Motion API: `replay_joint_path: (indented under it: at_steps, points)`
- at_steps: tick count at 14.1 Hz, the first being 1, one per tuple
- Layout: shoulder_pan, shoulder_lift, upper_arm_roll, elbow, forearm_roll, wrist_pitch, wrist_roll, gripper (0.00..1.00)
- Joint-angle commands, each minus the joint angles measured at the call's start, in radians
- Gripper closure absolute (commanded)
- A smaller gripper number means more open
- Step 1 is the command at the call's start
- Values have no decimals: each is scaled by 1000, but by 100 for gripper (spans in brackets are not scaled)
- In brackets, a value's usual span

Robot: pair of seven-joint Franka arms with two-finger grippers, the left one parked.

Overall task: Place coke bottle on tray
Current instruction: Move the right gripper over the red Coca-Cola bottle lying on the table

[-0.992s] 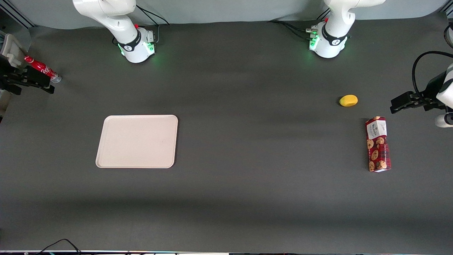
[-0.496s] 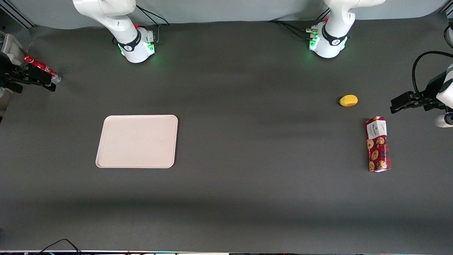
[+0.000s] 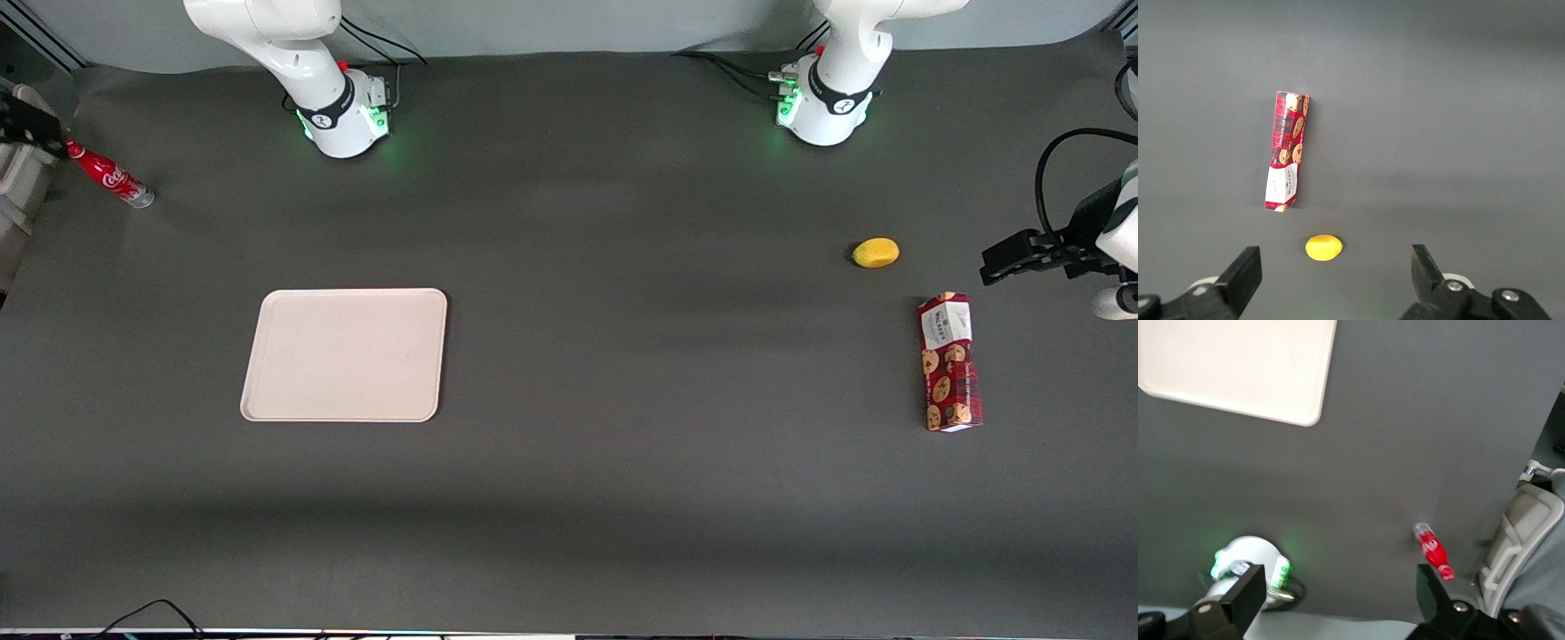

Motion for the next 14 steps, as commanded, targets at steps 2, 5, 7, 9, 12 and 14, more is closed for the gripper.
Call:
replay_joint_path:
  at_steps: [2, 5, 7, 9, 12, 14]
  points:
    - [20, -287, -317, -359, -199, 203, -265, 0]
    - [120, -267, -624, -402, -313, 360, -406, 0]
    - [135, -266, -796, -457, -339, 511, -512, 0]
    - [101, -263, -835, -484, -353, 589, -568, 0]
    - [164, -261, -1000, -506, -353, 694, -637, 0]
    - [211, -263, -1073, -503, -353, 710, -657, 0]
